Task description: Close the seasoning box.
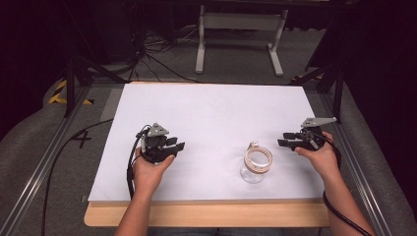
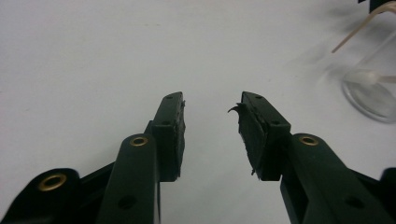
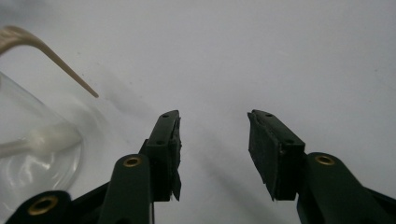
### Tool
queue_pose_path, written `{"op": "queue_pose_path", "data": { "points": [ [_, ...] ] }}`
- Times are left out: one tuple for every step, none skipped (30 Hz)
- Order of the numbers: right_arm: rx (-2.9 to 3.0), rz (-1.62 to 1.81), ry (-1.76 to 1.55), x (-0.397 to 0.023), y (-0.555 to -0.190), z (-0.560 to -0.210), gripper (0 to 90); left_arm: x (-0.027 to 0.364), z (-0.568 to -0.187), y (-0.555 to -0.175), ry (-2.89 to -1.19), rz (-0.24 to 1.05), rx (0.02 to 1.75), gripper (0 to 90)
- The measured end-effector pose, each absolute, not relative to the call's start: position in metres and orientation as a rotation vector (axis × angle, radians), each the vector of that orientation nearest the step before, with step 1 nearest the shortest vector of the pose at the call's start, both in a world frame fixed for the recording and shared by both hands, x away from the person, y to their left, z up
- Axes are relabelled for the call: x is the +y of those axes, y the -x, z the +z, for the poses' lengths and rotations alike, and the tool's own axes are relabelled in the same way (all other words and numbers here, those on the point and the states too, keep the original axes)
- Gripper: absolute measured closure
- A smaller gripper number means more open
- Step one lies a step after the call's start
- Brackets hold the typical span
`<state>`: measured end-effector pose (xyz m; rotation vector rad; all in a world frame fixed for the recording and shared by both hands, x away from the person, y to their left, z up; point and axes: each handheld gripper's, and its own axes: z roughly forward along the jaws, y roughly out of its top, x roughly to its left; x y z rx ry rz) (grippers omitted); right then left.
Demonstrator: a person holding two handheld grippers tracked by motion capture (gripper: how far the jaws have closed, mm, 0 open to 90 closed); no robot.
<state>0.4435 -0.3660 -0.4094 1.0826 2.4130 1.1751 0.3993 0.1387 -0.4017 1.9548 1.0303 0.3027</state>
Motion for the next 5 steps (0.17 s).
{"op": "queue_pose_path", "data": {
  "points": [
    [2.411, 1.175, -1.071, -0.3653, -0.4436, -0.411, 51.7, 0.1398, -0.403, -0.4004, -1.957, 0.312, 1.035, 58.1],
    [2.408, 1.174, -1.067, -0.3648, -0.443, -0.4112, 51.2, 0.1405, -0.4053, -0.4017, -1.954, 0.334, 1.05, 57.2],
    [2.408, 1.174, -1.067, -0.3648, -0.443, -0.4112, 51.2, 0.1405, -0.4053, -0.4017, -1.954, 0.334, 1.05, 56.3],
    [2.41, 1.175, -1.05, -0.3642, -0.4417, -0.411, 50.7, 0.1403, -0.4065, -0.4033, -1.96, 0.366, 1.052, 55.5],
    [2.41, 1.175, -1.05, -0.3642, -0.4417, -0.411, 50.7, 0.1403, -0.4065, -0.4033, -1.96, 0.366, 1.052, 55.0]
  ]
}}
